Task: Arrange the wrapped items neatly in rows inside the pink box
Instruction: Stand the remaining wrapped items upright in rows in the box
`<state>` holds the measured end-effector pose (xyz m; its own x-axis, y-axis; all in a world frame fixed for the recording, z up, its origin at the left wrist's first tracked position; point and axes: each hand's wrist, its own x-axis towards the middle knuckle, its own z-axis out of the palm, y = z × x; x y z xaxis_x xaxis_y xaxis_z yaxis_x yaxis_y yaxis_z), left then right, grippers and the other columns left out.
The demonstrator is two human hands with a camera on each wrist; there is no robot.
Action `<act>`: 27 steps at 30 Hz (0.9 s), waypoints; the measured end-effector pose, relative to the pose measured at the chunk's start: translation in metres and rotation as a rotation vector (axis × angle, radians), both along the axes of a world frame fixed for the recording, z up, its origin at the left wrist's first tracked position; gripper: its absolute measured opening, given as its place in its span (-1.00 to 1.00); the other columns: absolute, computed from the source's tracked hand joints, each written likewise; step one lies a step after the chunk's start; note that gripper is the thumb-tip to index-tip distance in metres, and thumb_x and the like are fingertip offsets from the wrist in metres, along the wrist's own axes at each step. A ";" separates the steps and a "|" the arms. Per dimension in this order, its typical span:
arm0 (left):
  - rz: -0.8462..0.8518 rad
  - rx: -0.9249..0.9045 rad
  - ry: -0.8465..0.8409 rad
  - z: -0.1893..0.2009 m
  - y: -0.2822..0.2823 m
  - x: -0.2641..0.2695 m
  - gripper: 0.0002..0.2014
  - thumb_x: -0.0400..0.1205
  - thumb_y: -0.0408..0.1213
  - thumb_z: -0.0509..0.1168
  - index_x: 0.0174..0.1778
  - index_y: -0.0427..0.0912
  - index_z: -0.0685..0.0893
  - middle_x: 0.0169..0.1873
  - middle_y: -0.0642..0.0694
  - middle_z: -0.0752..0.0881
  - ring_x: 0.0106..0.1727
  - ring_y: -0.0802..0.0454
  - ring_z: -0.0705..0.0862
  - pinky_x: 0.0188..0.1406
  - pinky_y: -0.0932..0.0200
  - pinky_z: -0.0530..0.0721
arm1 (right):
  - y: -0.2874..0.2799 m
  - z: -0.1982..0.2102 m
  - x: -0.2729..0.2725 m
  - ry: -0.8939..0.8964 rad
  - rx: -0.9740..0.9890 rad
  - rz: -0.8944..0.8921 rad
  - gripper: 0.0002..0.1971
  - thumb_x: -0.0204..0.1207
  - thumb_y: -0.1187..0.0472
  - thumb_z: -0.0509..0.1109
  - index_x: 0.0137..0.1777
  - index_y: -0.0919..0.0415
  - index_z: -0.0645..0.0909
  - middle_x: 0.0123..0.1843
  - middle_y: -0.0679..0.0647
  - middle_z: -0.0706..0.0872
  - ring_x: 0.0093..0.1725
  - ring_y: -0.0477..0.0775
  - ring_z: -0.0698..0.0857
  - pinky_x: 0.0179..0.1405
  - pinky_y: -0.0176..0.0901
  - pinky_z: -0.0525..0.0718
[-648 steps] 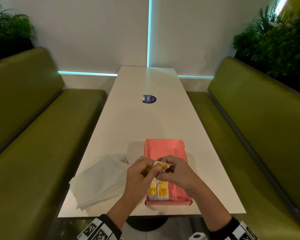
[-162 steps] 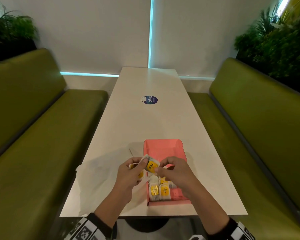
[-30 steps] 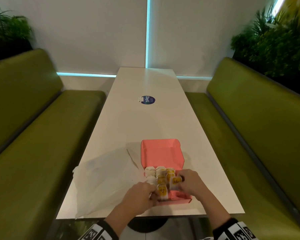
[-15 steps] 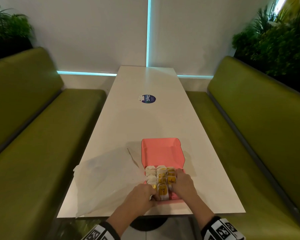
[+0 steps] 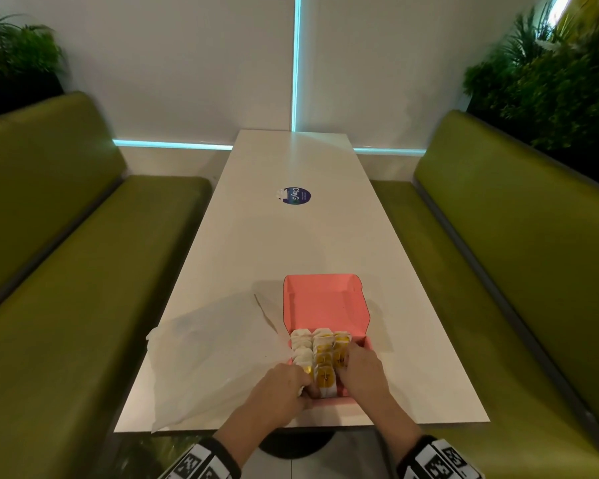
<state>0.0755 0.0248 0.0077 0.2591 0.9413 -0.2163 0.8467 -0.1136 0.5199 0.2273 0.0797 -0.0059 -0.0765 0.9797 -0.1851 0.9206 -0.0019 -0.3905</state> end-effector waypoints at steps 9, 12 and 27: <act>-0.001 0.016 0.002 0.001 -0.001 -0.001 -0.77 0.60 -0.18 0.35 0.16 0.04 0.74 0.11 0.08 0.74 0.11 0.14 0.64 0.24 0.36 0.51 | -0.003 -0.001 -0.002 0.052 0.026 -0.030 -0.75 0.55 0.19 0.25 0.20 0.20 0.54 0.15 0.14 0.61 0.13 0.13 0.62 0.04 -0.15 0.56; 0.005 -0.007 0.011 0.001 -0.001 -0.001 -0.77 0.61 -0.16 0.34 0.17 0.04 0.74 0.10 0.07 0.74 0.09 0.12 0.66 0.25 0.32 0.56 | -0.004 0.000 -0.001 0.034 0.026 -0.049 -0.74 0.57 0.13 0.23 0.21 0.16 0.53 0.15 0.11 0.61 0.10 0.13 0.65 0.05 -0.13 0.60; -0.031 0.011 0.040 0.007 0.000 0.000 -0.76 0.62 -0.22 0.32 0.18 0.04 0.73 0.15 0.05 0.71 0.15 0.08 0.62 0.31 0.33 0.49 | -0.016 0.017 -0.006 -0.023 -0.010 -0.074 -0.78 0.65 0.16 0.14 0.19 0.15 0.53 -0.03 0.05 0.61 0.12 0.08 0.67 -0.05 -0.19 0.56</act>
